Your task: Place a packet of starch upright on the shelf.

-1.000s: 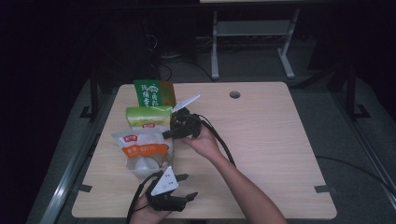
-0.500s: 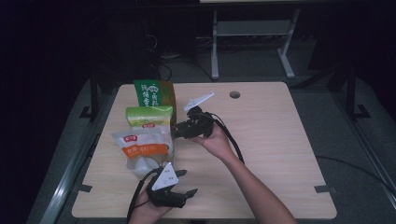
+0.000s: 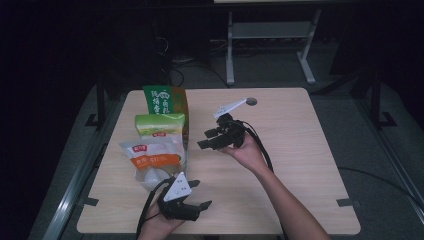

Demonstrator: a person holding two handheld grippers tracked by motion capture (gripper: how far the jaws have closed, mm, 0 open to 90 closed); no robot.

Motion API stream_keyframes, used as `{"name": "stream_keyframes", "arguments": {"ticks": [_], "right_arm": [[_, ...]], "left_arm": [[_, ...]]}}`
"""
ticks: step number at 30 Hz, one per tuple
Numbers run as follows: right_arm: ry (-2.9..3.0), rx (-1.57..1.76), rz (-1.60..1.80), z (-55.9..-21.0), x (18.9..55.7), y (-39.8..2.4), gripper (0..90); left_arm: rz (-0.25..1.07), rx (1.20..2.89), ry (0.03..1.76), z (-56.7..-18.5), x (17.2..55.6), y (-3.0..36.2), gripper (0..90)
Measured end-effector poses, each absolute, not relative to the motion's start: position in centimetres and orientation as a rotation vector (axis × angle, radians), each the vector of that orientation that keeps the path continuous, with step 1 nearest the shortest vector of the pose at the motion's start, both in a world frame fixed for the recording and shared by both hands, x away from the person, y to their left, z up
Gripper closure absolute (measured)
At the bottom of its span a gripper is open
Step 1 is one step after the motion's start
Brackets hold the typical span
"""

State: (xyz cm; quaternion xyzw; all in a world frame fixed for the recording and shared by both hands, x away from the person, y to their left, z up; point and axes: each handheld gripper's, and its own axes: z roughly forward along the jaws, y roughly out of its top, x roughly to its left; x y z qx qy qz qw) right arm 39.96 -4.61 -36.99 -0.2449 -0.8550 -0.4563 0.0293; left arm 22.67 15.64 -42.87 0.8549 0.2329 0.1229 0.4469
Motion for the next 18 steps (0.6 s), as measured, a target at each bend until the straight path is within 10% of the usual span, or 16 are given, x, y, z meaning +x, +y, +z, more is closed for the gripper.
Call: {"name": "stream_keyframes", "arguments": {"ticks": [18], "right_arm": [[-2.626, -0.829, -1.394, -37.3, 39.4, -8.6, 35.8]], "left_arm": [[0.301, 2.111, 0.589, -42.8, 22.9, 15.8, 27.5]]}}
